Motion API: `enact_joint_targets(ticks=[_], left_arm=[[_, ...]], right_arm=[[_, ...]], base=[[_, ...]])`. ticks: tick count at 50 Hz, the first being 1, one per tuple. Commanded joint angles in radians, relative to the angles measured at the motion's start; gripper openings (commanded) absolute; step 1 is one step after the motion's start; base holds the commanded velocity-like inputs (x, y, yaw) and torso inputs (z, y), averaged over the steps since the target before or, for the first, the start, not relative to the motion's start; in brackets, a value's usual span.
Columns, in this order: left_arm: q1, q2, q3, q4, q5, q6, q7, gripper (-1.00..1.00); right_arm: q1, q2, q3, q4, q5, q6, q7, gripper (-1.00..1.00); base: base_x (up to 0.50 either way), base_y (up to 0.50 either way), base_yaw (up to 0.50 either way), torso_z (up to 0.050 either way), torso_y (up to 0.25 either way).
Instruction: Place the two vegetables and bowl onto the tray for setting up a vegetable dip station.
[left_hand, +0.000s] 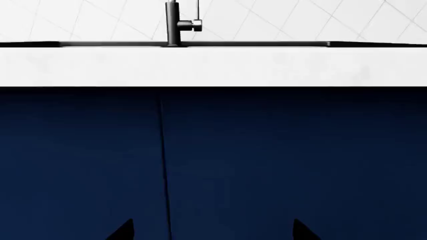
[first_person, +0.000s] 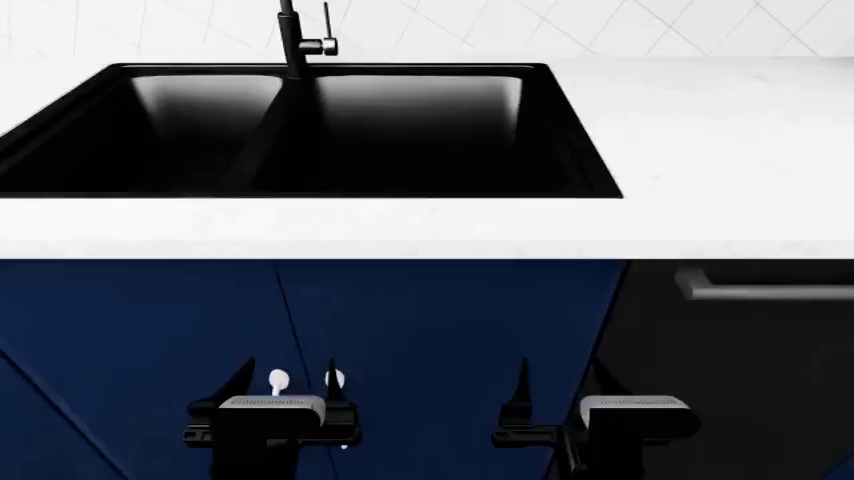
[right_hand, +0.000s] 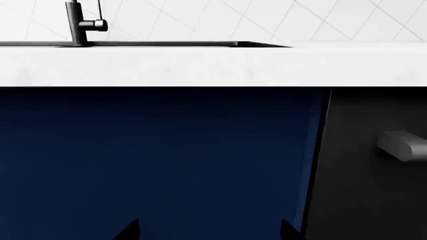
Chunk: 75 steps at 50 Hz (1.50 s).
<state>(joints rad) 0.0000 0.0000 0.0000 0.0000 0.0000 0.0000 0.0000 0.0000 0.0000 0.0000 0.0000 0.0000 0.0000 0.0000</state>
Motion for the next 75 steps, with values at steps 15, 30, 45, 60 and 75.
enact_joint_targets(ticks=[15, 30, 45, 60, 75], left_arm=[[0.274, -0.365, 0.178, 0.627, -0.267, -0.502, 0.394, 1.00], [-0.260, -0.666, -0.153, 0.797, -0.512, -0.972, 0.407, 1.00], [-0.961, -0.721, 0.108, 0.473, -0.416, -0.987, 0.463, 1.00], [-1.231, -0.729, 0.330, 0.310, -0.307, -0.879, 0.588, 1.00], [-1.212, -0.727, 0.344, 0.311, -0.288, -0.814, 0.583, 1.00]], right_arm=[[-0.143, 0.135, -0.107, -0.439, 0.036, 0.348, -0.067, 1.00], [0.430, 0.809, 0.068, -0.984, 1.493, 1.069, 0.672, 1.00], [1.204, 0.876, -0.264, -0.590, 1.902, 1.318, 0.587, 1.00], [1.566, 0.753, -0.400, -0.284, 1.349, 1.313, 0.168, 1.00], [1.528, 0.767, -0.420, -0.286, 1.270, 1.247, 0.145, 1.00]], base=[[0.00, 0.00, 0.00, 0.017, 0.017], [0.00, 0.00, 0.00, 0.050, 0.049], [0.00, 0.00, 0.00, 0.050, 0.051], [0.00, -0.41, 0.00, 0.050, 0.054], [0.00, -0.50, 0.00, 0.048, 0.061]])
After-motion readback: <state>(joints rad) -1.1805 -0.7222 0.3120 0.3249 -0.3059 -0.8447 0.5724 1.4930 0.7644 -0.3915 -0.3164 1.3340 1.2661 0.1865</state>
